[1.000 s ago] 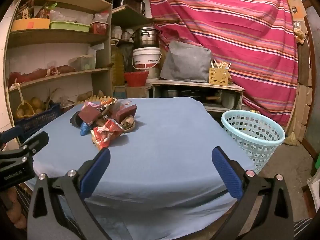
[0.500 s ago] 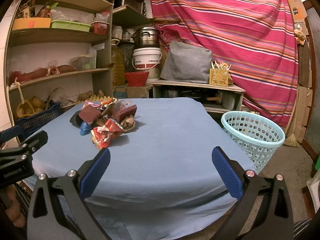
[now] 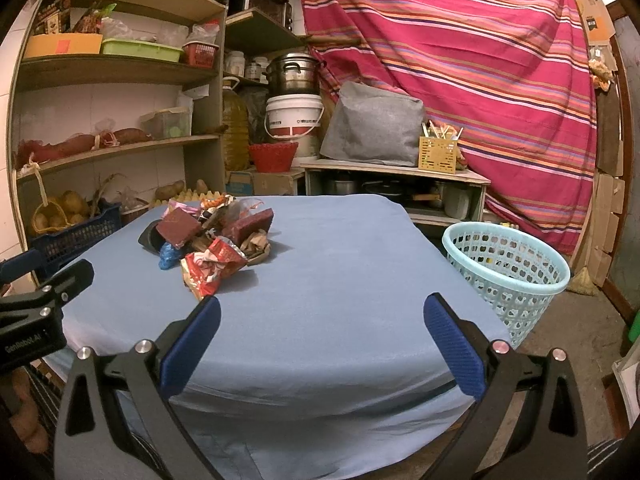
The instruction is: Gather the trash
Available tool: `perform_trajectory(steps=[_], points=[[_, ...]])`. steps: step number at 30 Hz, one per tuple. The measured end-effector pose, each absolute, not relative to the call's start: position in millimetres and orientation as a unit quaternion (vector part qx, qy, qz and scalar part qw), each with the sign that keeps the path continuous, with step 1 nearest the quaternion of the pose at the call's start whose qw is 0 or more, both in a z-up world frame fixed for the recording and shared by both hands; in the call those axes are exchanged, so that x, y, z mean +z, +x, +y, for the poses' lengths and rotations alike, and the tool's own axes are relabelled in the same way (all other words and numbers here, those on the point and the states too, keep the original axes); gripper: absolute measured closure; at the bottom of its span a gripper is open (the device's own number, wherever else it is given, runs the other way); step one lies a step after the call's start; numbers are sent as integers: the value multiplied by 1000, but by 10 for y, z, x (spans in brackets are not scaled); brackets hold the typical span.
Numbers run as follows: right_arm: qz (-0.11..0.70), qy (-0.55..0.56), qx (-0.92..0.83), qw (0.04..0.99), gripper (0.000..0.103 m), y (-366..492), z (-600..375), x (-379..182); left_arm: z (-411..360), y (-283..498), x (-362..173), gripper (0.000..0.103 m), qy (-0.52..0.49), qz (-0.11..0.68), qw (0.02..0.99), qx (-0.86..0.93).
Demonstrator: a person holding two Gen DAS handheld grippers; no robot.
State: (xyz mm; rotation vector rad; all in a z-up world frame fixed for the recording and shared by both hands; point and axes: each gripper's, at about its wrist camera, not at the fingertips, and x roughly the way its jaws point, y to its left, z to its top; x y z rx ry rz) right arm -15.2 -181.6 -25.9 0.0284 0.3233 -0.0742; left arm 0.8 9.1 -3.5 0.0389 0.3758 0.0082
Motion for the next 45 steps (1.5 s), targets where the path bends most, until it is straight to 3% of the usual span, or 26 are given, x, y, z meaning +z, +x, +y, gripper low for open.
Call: perform_trajectory(steps=[45], points=[[166, 14, -37, 985, 4, -101, -1870, -271, 160, 45, -75, 5, 16, 192, 981, 4]])
